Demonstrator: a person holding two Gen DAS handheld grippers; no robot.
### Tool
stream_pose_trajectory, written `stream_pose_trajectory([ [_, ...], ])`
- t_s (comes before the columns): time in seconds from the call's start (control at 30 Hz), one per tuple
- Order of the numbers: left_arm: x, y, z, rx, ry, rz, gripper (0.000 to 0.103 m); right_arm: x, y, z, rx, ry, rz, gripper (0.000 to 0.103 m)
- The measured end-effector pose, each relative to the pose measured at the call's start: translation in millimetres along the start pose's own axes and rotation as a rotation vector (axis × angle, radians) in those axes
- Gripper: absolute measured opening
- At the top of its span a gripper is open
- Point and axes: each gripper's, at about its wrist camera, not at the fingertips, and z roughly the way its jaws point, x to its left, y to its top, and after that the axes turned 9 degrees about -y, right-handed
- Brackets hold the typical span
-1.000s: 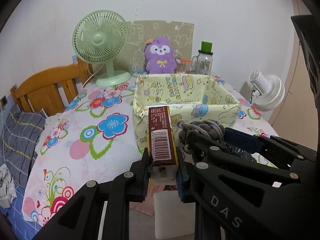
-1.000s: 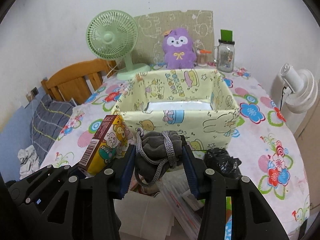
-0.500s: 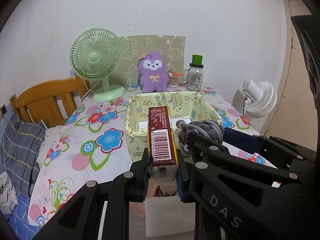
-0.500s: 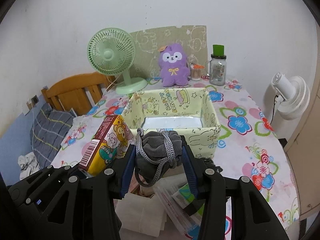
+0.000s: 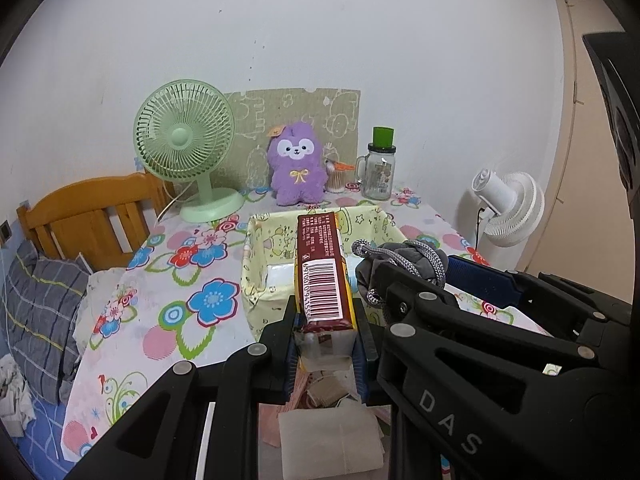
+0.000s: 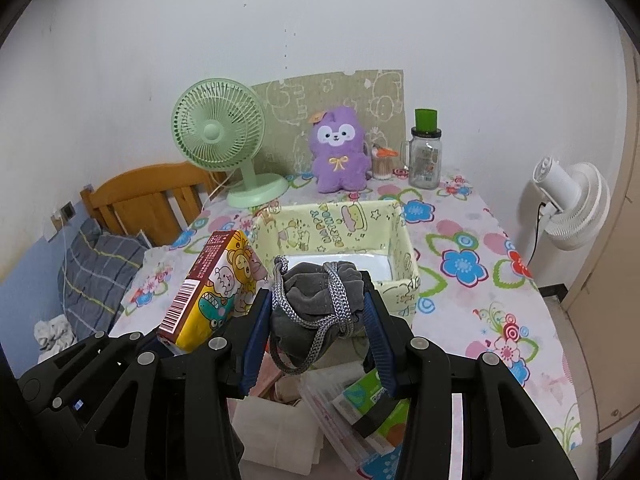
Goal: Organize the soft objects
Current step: 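Lift the brown box with the left tool while the right tool carries the grey pouch over the basket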
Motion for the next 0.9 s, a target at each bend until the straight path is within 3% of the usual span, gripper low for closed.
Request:
stream_pose_trajectory([
  [0.47, 3.2, 17.6, 8.3, -0.011, -0.003, 0.0, 0.021, -2.1, 19.6, 10.6, -0.012, -0.003, 0.003, 0.049],
  [0.9, 12.3, 35.1, 39.3, 0.004, -0.014, -0.006, 0.021, -4.4, 38.1, 40.1, -0.002, -0.014, 0.006, 0.049],
])
